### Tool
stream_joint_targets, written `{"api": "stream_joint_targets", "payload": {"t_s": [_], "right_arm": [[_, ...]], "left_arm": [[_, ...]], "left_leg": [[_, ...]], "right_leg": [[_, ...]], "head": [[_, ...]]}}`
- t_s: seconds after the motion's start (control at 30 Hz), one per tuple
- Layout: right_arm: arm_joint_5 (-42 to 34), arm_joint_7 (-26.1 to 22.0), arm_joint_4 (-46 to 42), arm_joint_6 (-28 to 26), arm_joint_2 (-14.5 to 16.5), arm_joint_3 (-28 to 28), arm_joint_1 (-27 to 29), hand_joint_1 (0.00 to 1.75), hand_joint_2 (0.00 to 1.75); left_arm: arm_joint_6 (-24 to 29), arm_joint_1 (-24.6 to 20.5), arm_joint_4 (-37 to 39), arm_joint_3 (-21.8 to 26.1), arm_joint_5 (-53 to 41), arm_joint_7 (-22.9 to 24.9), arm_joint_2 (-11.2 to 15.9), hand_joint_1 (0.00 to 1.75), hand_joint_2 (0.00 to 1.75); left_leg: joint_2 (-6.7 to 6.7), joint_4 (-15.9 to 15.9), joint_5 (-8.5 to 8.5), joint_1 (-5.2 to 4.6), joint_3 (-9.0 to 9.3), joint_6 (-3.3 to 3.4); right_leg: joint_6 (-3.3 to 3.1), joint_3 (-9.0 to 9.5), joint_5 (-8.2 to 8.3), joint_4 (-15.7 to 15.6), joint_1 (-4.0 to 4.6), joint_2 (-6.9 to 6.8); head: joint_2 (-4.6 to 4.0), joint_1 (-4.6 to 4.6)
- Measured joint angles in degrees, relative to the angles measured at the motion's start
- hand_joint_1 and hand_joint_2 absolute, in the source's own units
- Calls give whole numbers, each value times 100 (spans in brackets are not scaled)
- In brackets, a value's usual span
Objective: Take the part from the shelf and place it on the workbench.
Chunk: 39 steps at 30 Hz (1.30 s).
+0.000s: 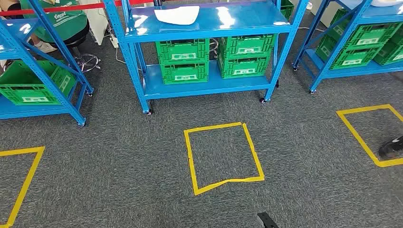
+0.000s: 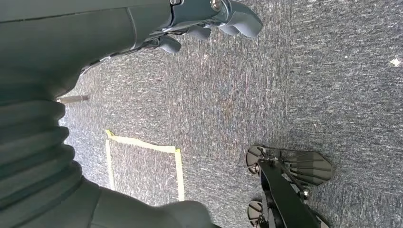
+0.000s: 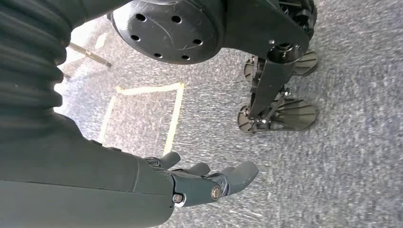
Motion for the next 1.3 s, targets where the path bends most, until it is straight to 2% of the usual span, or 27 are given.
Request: {"api": "stream_joint_targets", "payload": {"t_s": [0.13,0.27,0.47,0.63,0.73,1.0,1.3], "right_arm": [[82,86,82,27,33,-153,-66,0,175],[188,175,196,92,73,-328,-161,0,0],[352,284,378,160,122,-555,-285,0,0],[470,284,474,206,142,-676,-369,0,0],[534,282,517,246,144,-738,-404,0,0],[703,282,606,308,144,-838,-467,0,0],[815,251,680,401,144,-1006,-496,0,0]], "left_arm": [[-35,-149,70,375,-481,-137,-45,0,0],[-89,-438,155,790,-1126,-397,-105,0,0],[-156,-972,255,1199,-2060,-944,-219,0,0],[-142,-1670,248,1178,-2724,-1525,-356,0,0],[-129,-2111,177,1002,-3021,-1779,-435,0,0],[-87,-3076,-251,-143,-3245,-2052,-482,0,0],[-90,-3985,-638,-1753,-2884,-2081,-322,0,0]], "left_leg": [[0,0,1,0,2,1],[0,0,4,0,3,0],[-1,2,9,0,9,-4],[-1,2,16,0,9,-8],[-1,2,21,0,9,-9],[-1,2,29,0,9,-10],[-2,2,31,0,8,-9]], "right_leg": [[0,-1,1,0,0,-1],[-1,2,3,0,0,-1],[0,-2,9,1,-1,0],[-1,1,17,2,0,2],[-3,1,21,3,0,3],[-3,1,28,6,0,3],[-4,0,29,8,0,3]], "head": [[1,-2],[1,-2],[1,-2],[1,-2],[1,-2],[1,-1],[1,-2]]}}
